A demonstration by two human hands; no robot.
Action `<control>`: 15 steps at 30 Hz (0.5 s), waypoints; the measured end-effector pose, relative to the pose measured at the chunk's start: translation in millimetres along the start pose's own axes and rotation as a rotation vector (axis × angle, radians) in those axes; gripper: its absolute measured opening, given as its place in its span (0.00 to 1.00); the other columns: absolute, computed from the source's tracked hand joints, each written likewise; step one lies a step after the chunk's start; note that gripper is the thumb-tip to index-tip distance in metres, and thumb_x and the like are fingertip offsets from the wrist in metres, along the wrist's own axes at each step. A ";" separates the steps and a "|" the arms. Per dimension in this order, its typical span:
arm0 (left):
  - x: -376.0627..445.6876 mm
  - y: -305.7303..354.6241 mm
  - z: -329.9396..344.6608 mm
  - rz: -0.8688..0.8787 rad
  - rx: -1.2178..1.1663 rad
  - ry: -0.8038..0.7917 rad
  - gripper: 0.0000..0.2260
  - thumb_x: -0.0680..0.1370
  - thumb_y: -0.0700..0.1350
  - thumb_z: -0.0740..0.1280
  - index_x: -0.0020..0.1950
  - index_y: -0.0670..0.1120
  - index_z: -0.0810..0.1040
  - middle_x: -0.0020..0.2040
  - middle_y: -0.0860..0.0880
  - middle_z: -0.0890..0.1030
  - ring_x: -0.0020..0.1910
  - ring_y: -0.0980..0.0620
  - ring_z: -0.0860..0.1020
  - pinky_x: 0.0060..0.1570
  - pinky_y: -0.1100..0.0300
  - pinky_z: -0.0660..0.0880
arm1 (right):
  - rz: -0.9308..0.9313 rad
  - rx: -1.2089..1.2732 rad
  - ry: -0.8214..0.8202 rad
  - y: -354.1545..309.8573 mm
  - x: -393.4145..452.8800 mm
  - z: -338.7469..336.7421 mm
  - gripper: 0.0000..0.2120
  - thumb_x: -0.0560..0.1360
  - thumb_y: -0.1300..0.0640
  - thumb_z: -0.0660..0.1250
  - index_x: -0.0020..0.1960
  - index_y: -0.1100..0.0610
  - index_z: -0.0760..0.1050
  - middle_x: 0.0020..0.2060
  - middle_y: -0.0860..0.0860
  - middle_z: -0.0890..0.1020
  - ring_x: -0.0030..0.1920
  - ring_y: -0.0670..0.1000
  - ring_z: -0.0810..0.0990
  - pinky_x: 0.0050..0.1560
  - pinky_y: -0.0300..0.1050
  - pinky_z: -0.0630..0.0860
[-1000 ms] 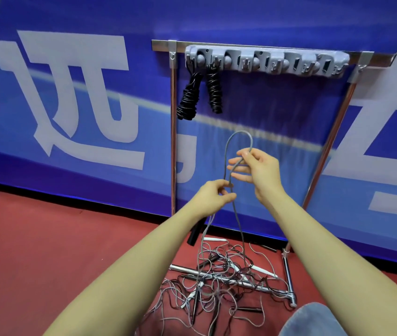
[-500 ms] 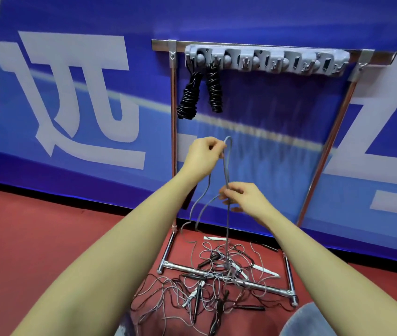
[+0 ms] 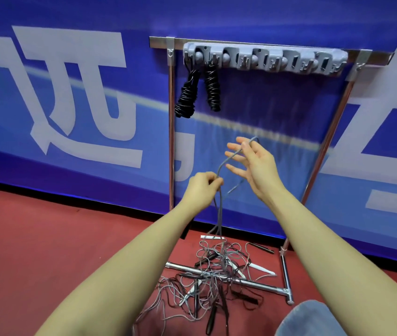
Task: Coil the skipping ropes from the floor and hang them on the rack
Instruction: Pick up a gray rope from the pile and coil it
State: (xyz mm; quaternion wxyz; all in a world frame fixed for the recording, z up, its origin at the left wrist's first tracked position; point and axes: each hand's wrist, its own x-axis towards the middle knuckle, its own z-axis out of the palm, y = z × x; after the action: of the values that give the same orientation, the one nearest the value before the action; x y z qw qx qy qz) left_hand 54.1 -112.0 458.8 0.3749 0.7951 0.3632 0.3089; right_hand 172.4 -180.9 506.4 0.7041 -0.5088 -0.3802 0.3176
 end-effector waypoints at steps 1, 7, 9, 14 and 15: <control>3.3 3.3 -4.5 0.012 0.002 0.027 0.10 0.78 0.43 0.64 0.37 0.45 0.77 0.27 0.55 0.74 0.22 0.62 0.70 0.26 0.72 0.65 | 0.042 -0.052 0.007 4.0 0.9 -4.5 0.08 0.81 0.53 0.61 0.56 0.54 0.74 0.53 0.52 0.82 0.55 0.52 0.82 0.51 0.49 0.80; 21.2 28.7 -31.2 0.085 0.025 0.065 0.10 0.77 0.46 0.66 0.37 0.46 0.79 0.29 0.56 0.77 0.24 0.65 0.72 0.29 0.74 0.66 | 0.289 -0.477 -0.310 53.2 -22.7 -5.1 0.11 0.77 0.63 0.65 0.57 0.52 0.74 0.51 0.55 0.82 0.51 0.50 0.79 0.54 0.46 0.74; 23.4 33.6 -37.2 0.095 0.052 0.073 0.09 0.76 0.46 0.67 0.37 0.46 0.80 0.29 0.55 0.78 0.24 0.65 0.72 0.30 0.71 0.67 | 0.248 -0.512 -0.312 53.9 -26.0 3.8 0.07 0.77 0.61 0.64 0.53 0.53 0.76 0.47 0.55 0.83 0.47 0.48 0.81 0.51 0.44 0.75; 16.9 29.8 -45.7 0.035 -0.197 0.110 0.09 0.79 0.43 0.63 0.52 0.40 0.81 0.36 0.51 0.79 0.31 0.61 0.75 0.35 0.63 0.70 | 0.103 -0.468 -0.082 38.2 -14.0 14.6 0.10 0.79 0.62 0.60 0.40 0.56 0.75 0.35 0.54 0.80 0.35 0.49 0.80 0.41 0.43 0.77; 15.1 26.4 -43.7 -0.018 -0.222 0.090 0.11 0.79 0.42 0.61 0.58 0.39 0.79 0.40 0.47 0.80 0.32 0.55 0.75 0.34 0.60 0.71 | 0.092 -0.371 -0.012 33.7 -12.9 16.1 0.09 0.79 0.62 0.60 0.41 0.56 0.74 0.35 0.54 0.81 0.35 0.48 0.81 0.42 0.43 0.78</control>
State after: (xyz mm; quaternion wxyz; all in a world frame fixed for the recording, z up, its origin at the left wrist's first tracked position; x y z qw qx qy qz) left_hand 38.1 -95.5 506.9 0.4465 0.7307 0.3504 0.3793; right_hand 150.0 -174.6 474.6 0.5809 -0.6448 -0.4126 0.2767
